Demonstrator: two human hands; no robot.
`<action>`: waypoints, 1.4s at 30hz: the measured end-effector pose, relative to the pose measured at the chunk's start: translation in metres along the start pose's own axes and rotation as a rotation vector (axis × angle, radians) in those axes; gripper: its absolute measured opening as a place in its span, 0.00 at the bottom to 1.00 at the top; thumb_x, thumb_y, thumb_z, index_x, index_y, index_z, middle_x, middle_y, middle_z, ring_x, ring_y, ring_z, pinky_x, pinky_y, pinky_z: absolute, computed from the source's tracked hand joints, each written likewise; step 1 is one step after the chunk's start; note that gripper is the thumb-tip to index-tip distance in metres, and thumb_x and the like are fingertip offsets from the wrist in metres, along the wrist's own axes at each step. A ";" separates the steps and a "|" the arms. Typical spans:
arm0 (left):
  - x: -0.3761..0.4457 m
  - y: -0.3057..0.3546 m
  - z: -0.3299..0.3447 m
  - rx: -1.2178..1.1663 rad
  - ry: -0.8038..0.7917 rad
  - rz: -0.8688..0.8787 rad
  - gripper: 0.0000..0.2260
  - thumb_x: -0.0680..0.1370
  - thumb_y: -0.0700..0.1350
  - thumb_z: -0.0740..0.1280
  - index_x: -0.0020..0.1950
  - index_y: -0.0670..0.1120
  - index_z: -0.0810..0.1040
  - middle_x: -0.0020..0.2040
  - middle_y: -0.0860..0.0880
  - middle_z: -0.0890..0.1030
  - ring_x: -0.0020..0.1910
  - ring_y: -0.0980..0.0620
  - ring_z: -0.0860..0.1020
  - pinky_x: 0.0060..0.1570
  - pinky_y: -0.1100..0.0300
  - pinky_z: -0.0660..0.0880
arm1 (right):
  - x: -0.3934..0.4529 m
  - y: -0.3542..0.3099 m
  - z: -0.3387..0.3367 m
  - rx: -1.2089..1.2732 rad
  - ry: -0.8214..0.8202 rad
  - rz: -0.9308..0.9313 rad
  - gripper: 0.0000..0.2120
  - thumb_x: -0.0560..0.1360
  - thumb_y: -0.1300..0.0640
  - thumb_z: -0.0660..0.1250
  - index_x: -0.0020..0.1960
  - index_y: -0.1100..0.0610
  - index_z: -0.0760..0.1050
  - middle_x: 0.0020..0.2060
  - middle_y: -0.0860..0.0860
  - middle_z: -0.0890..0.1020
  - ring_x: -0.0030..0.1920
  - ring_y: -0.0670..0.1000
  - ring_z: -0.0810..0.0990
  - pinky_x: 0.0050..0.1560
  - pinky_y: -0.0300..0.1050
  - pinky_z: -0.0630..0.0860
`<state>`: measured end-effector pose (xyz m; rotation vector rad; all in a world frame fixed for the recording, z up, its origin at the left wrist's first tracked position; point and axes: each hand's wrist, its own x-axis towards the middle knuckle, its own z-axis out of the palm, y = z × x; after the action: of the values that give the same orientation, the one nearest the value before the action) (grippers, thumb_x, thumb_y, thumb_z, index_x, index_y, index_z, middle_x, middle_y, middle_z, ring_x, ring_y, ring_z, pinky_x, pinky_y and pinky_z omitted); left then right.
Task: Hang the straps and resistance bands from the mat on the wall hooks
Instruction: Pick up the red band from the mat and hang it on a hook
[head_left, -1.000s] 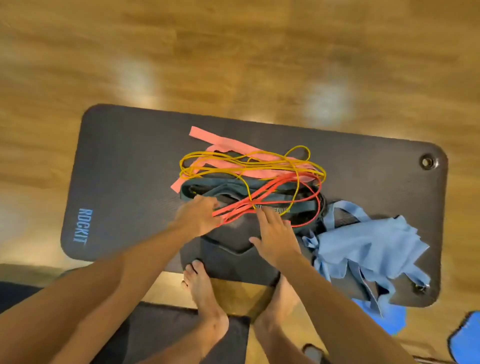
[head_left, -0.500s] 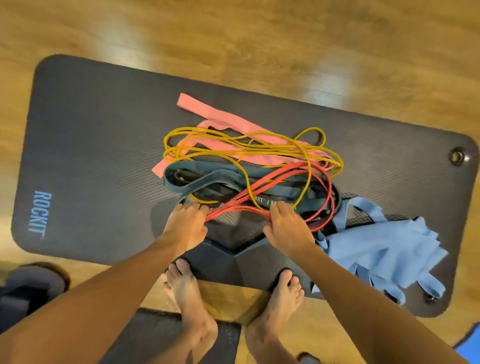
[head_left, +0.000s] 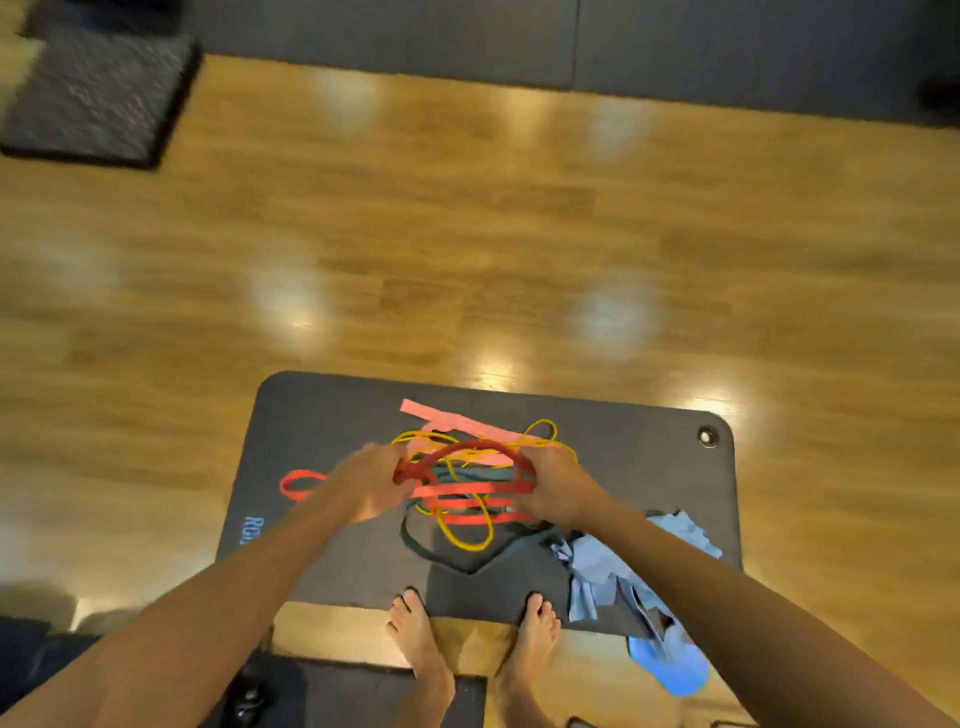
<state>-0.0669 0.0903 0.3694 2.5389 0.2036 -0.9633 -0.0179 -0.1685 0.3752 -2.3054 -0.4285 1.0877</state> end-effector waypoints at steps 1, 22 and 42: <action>-0.020 0.014 -0.026 0.074 0.011 0.008 0.08 0.75 0.50 0.65 0.49 0.47 0.77 0.49 0.41 0.81 0.51 0.40 0.79 0.46 0.52 0.74 | -0.018 -0.021 -0.021 -0.027 0.025 -0.018 0.11 0.70 0.51 0.74 0.40 0.47 0.71 0.40 0.49 0.79 0.42 0.51 0.77 0.40 0.41 0.72; -0.250 0.178 -0.307 -0.174 -0.233 0.634 0.08 0.75 0.33 0.63 0.38 0.41 0.77 0.27 0.46 0.76 0.28 0.50 0.74 0.35 0.58 0.73 | -0.330 -0.253 -0.185 0.171 0.447 0.044 0.09 0.70 0.67 0.65 0.36 0.56 0.71 0.28 0.50 0.74 0.28 0.50 0.74 0.29 0.40 0.72; -0.484 0.457 -0.134 0.587 -0.767 1.167 0.10 0.72 0.33 0.63 0.31 0.42 0.76 0.26 0.48 0.74 0.25 0.53 0.70 0.28 0.62 0.69 | -0.607 -0.199 -0.033 0.619 1.138 0.036 0.37 0.68 0.63 0.78 0.72 0.61 0.63 0.58 0.50 0.80 0.55 0.38 0.80 0.54 0.34 0.74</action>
<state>-0.2223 -0.2602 0.9297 1.8635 -1.7391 -1.4001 -0.3795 -0.3221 0.8802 -1.9492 0.3547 -0.1928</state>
